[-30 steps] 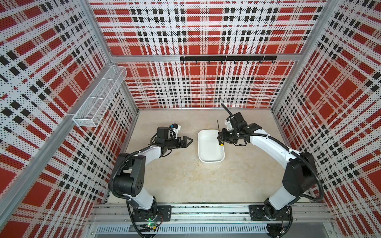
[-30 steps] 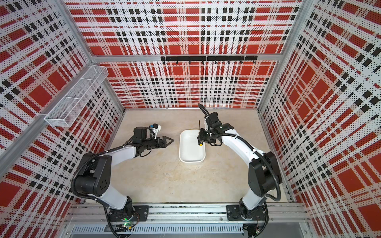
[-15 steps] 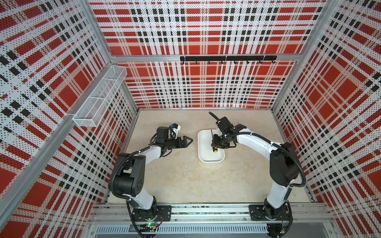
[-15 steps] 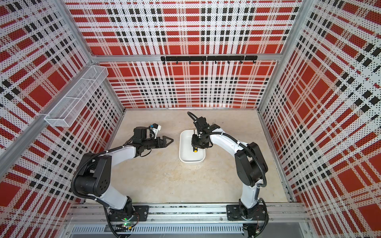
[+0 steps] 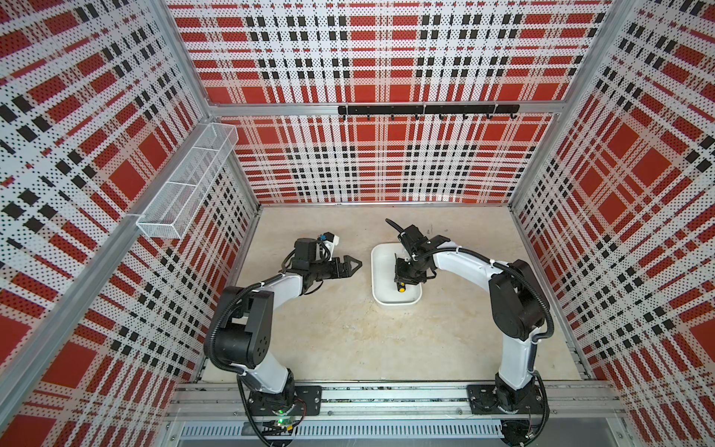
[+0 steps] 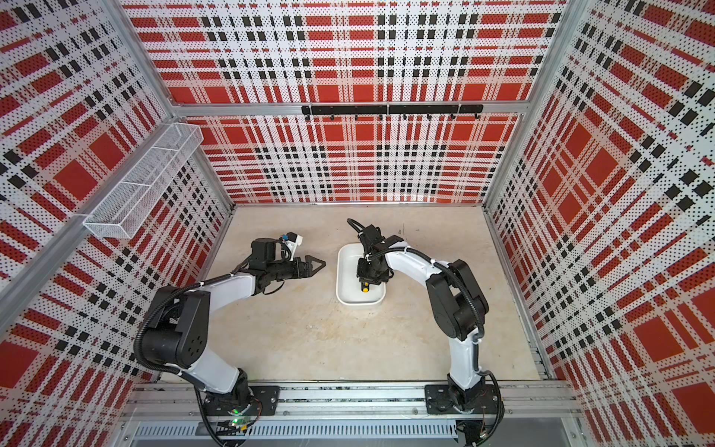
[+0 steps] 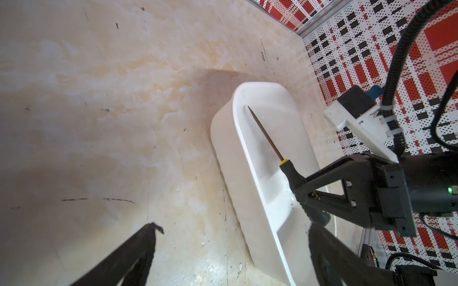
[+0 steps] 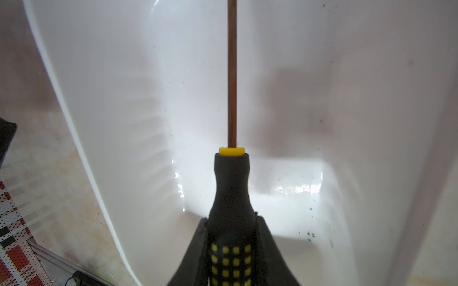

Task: Put the screwdriver in the bin
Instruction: Place the screwdriver into the bin.

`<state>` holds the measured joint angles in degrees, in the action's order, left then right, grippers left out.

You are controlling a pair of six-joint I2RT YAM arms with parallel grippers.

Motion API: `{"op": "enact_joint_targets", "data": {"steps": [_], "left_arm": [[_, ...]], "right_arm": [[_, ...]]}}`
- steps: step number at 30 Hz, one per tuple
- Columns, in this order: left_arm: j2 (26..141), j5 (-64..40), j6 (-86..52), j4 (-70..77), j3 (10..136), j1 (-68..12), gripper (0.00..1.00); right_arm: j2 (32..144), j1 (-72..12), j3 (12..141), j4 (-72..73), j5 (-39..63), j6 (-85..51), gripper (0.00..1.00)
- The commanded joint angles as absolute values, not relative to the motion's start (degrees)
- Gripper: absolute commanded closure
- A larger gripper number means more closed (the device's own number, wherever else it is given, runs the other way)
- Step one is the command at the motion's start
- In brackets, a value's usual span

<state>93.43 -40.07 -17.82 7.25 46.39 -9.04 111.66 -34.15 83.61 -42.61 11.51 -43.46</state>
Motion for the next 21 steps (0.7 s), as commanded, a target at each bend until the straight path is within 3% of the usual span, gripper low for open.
{"op": "enact_joint_targets", "data": {"steps": [1,15,21], "left_arm": [[94.32,-40.34,-17.64,8.22,46.29,-8.79,0.02],[94.32,-40.4,-17.46,7.91,46.21,-8.61,0.02],[94.49,-40.35,-17.5,7.84,46.19,-8.6,0.02]], "right_arm": [[113.65,-34.72,84.98,-42.54,10.98,-44.79,1.0],[118.25,-34.83,85.74,-41.58,11.41,-44.85,1.0],[118.74,-34.89,85.74,-41.57,10.99,-44.78,0.85]]}}
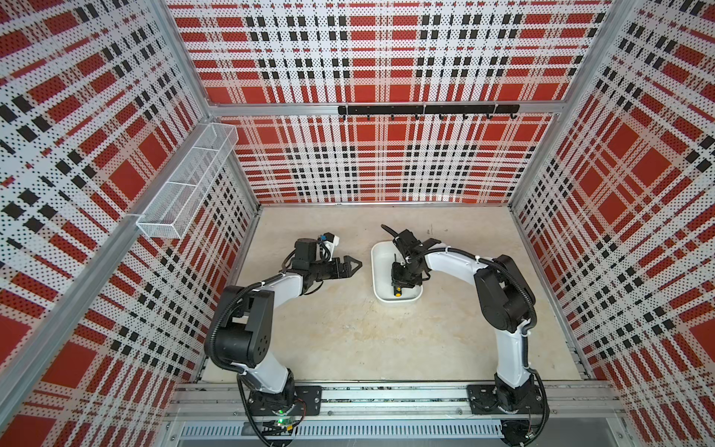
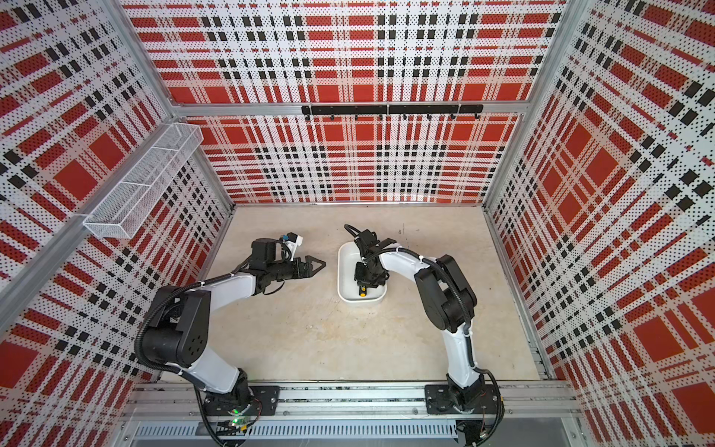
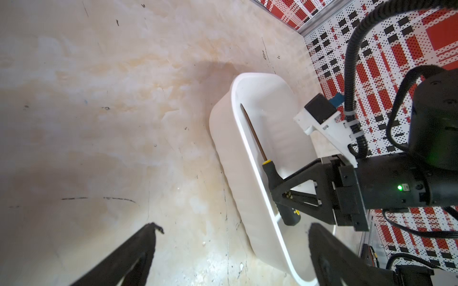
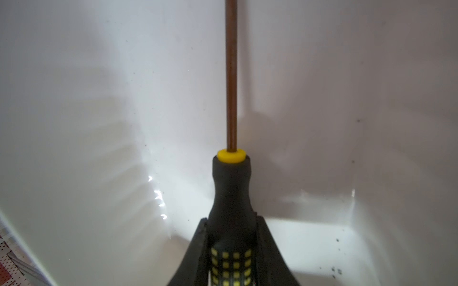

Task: Put the screwdriver in the bin
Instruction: Place the screwdriver into the bin.

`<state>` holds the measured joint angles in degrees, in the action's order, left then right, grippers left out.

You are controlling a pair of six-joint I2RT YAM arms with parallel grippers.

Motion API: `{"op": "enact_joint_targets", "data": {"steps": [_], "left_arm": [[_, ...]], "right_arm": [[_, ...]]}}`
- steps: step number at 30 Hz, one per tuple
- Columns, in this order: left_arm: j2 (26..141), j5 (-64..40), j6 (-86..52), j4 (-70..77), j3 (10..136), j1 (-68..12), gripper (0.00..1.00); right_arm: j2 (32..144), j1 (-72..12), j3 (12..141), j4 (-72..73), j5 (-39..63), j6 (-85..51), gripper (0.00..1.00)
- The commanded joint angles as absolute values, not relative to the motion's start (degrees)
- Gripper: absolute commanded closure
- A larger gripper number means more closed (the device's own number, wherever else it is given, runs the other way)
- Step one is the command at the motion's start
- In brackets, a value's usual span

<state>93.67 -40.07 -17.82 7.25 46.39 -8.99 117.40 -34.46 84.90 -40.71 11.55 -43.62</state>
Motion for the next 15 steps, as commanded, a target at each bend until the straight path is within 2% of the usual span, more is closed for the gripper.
{"op": "enact_joint_targets", "data": {"steps": [1,13,15], "left_arm": [[94.56,-40.41,-17.49,7.85,46.2,-8.58,0.02],[95.19,-40.44,-17.31,7.99,46.21,-8.6,0.02],[95.17,-40.43,-17.27,7.99,46.22,-8.55,0.02]], "right_arm": [[118.74,-34.85,85.78,-41.63,10.98,-44.74,0.83],[117.61,-34.89,85.87,-41.59,10.2,-44.23,0.7],[117.16,-34.89,85.94,-41.5,9.98,-44.03,0.66]]}}
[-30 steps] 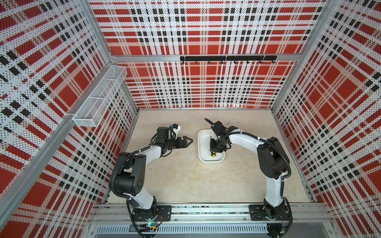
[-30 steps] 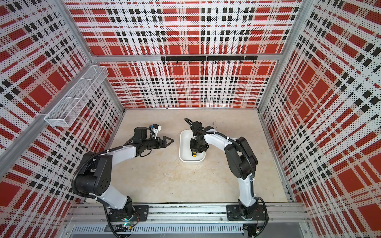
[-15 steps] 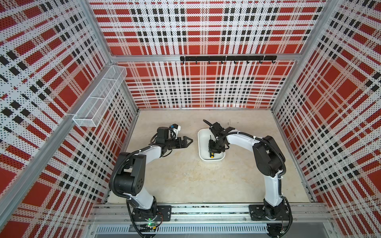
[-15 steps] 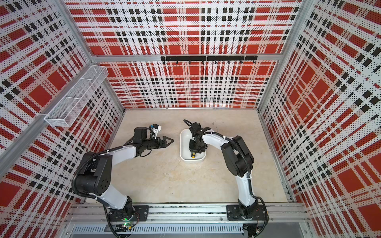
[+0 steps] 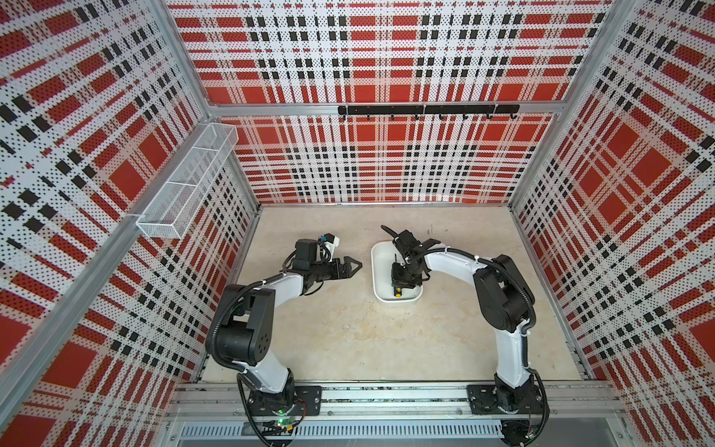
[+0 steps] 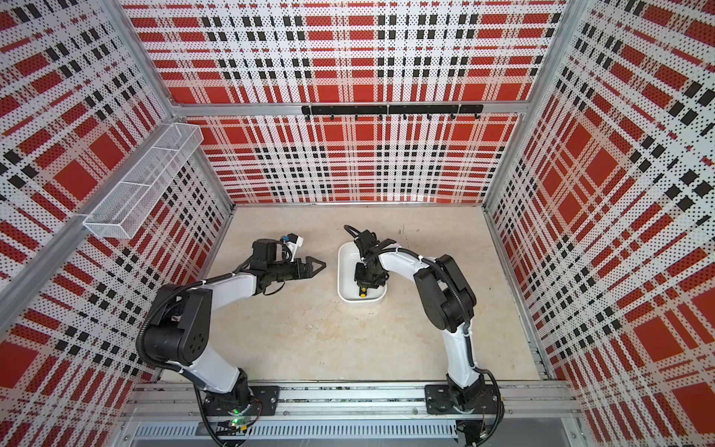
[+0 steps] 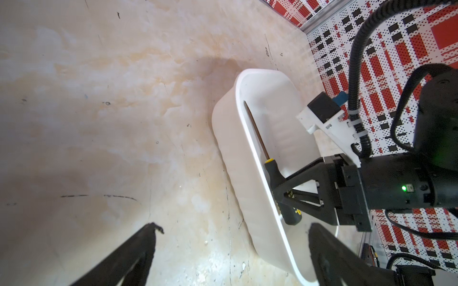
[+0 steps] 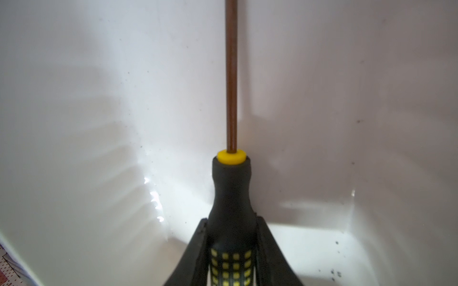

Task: Put the screwdriver in the bin
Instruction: Place the screwdriver into the bin.

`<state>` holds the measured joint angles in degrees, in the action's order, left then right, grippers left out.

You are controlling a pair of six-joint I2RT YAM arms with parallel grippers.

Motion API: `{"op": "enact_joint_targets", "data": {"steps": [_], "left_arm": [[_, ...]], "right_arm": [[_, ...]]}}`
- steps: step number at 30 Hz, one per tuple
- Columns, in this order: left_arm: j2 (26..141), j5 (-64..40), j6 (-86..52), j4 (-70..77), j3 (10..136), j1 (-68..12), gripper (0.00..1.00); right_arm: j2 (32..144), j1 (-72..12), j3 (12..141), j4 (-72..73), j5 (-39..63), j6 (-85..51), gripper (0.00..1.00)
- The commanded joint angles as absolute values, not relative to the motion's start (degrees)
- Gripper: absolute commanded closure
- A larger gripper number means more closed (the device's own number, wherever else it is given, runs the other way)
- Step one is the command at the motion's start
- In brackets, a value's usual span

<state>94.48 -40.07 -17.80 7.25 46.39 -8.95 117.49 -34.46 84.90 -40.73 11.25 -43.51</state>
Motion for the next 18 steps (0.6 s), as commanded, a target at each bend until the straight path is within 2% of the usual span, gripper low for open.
{"op": "enact_joint_targets", "data": {"steps": [1,10,18], "left_arm": [[95.19,-40.43,-17.27,7.99,46.18,-8.58,0.02],[93.7,-38.9,-17.57,8.11,46.88,-8.18,0.02],[87.73,-30.05,-17.53,8.0,47.2,-6.95,0.02]], "right_arm": [[116.92,-34.89,85.87,-41.4,9.86,-43.93,0.63],[113.19,-34.85,85.6,-40.78,8.8,-42.34,0.5],[104.44,-34.82,85.56,-42.38,5.85,-36.49,0.39]]}}
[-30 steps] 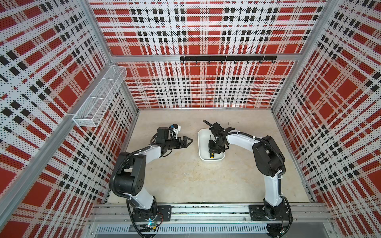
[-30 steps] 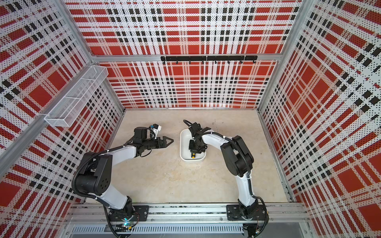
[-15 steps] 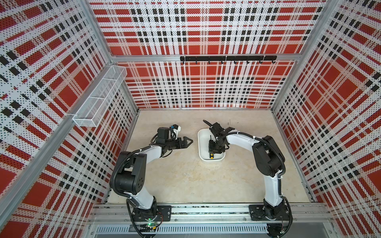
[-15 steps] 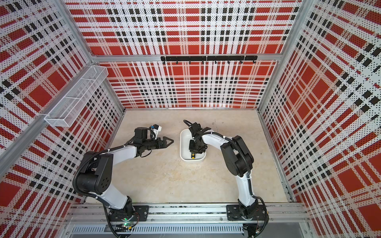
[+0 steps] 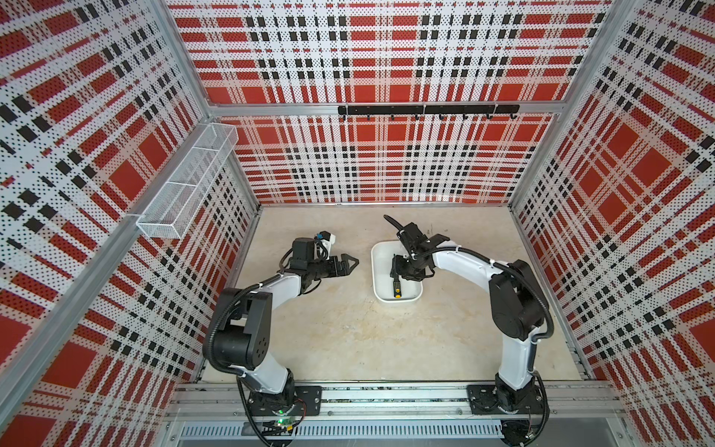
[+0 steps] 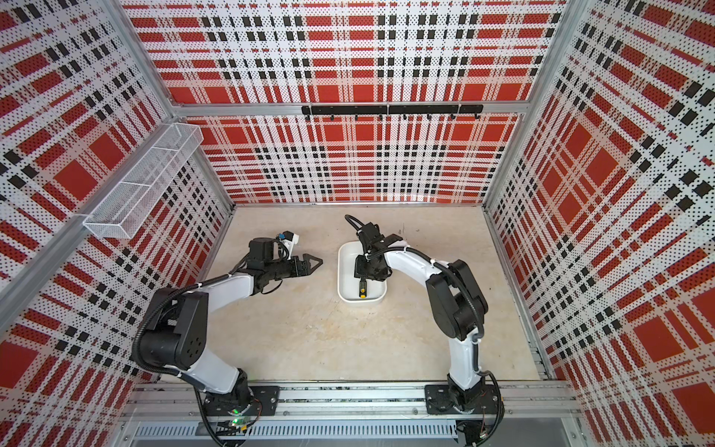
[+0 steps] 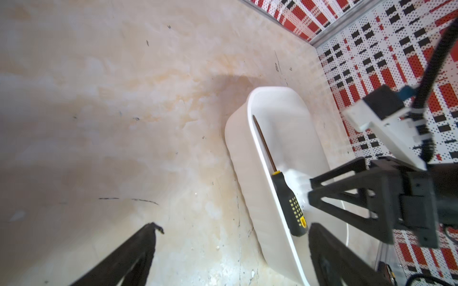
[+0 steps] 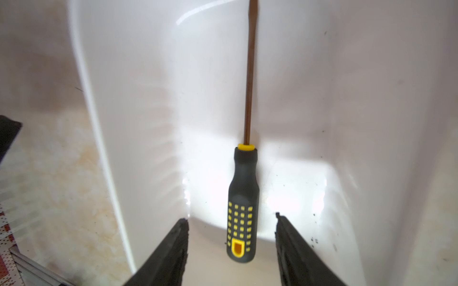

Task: Put the screwdriver in the bin
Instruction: Place the screwdriver into the bin, then reset both arms

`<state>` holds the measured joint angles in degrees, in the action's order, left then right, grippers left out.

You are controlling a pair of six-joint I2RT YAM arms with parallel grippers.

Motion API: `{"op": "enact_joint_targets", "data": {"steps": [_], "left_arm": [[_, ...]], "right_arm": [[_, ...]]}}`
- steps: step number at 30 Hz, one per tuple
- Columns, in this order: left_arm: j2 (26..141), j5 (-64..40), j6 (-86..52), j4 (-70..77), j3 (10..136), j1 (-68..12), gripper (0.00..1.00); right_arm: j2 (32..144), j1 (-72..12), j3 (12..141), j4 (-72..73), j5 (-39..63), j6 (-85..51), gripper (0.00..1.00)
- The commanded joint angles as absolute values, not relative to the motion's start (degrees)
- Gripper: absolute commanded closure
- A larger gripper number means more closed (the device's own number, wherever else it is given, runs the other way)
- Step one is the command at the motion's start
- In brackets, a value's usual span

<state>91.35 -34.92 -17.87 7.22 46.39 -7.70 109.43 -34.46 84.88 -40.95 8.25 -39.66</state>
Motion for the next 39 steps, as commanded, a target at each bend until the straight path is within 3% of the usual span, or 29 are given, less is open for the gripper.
{"op": "enact_joint_targets", "data": {"steps": [1,10,13,16,18,25,39], "left_arm": [[86.63,-28.27,-17.13,8.02,47.19,-6.94,0.02],[74.24,-0.26,-13.99,8.09,44.8,-3.9,0.02],[68.4,9.85,-12.34,14.49,39.71,-3.23,0.02],[63.04,13.44,-7.73,24.2,33.02,-2.51,0.02],[60.71,13.49,-6.33,29.41,29.47,-1.37,0.02],[59.06,8.8,-5.8,40.55,23.44,2.52,0.02],[65.83,1.77,-4.2,57.81,14.8,4.53,0.02]], "right_arm": [[103.08,-34.83,85.32,-42.45,4.88,-35.34,0.38],[86.99,-34.15,74.09,-32.22,-18.77,-12.71,0.32],[80.32,-33.25,63.92,-18.74,-28.69,-4.23,0.31],[72.84,-31.39,48.92,3.89,-34.14,8.29,0.31],[68.91,-28.87,40.7,16.23,-33.21,12.24,0.31],[64.73,-17.45,27.33,28.92,-23.58,6.59,0.31],[75.58,-11.88,16.77,53.69,-18.05,2.87,0.28]]}}
